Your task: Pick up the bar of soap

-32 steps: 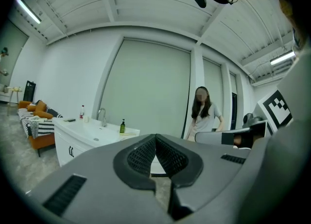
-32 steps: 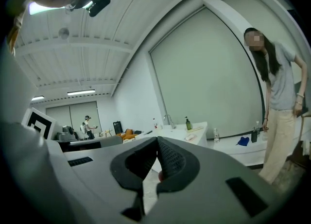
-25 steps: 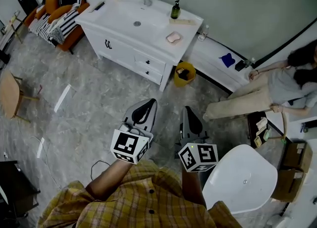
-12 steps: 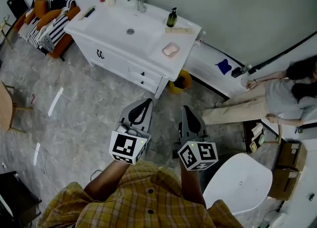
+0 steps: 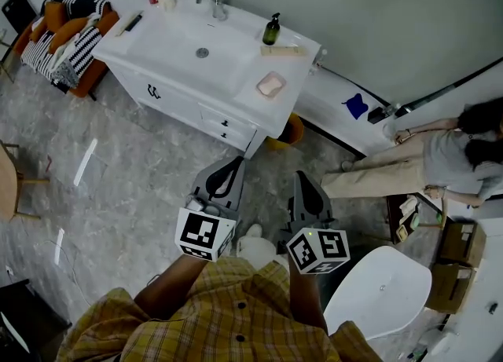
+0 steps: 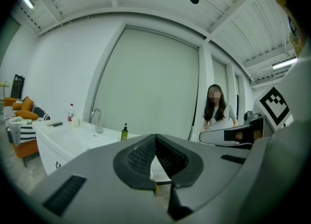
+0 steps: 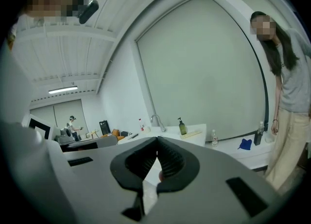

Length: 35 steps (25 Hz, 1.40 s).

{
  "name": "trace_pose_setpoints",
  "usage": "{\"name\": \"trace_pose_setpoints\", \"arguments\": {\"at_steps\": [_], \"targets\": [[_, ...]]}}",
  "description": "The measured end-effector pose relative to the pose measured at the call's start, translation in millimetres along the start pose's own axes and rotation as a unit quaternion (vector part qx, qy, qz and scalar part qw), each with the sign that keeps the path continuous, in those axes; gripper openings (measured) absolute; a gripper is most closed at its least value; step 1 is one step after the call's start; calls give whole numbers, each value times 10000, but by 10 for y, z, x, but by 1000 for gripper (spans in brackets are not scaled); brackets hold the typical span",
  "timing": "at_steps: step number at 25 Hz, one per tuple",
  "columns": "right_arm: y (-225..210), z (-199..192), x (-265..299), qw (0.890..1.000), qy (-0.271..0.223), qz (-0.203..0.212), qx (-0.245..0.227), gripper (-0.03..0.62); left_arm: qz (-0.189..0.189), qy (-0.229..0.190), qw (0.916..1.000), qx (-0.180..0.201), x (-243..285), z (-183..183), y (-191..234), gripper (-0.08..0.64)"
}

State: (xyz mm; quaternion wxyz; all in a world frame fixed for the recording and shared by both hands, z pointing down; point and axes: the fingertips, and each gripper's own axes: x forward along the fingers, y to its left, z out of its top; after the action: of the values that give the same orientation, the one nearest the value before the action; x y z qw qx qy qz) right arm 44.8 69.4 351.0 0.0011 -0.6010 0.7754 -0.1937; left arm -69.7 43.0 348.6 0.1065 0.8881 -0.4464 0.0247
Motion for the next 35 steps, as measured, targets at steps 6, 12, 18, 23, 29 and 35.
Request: {"name": "trace_pose_setpoints", "arguments": {"at_steps": [6, 12, 18, 23, 29, 35], "targets": [[-181, 19, 274, 10000, -14, 15, -7, 19, 11, 86, 10000, 6, 319, -89, 123, 12], [-586, 220, 782, 9997, -68, 208, 111, 20, 104, 102, 9998, 143, 911, -46, 269, 12], [-963, 599, 1448, 9989, -89, 457, 99, 20, 337, 57, 9992, 209, 1601, 131, 544, 12], [-1313, 815, 1983, 9983, 32, 581, 78, 20, 516, 113, 9983, 230, 2175, 218, 675, 12], [-1653, 972, 2397, 9970, 177, 753, -8, 20, 754, 189, 9968, 202, 2721, 285, 777, 12], [-1880, 1006, 2687, 9947, 337, 974, -49, 20, 1012, 295, 9943, 148, 2981, 244, 854, 12]]}}
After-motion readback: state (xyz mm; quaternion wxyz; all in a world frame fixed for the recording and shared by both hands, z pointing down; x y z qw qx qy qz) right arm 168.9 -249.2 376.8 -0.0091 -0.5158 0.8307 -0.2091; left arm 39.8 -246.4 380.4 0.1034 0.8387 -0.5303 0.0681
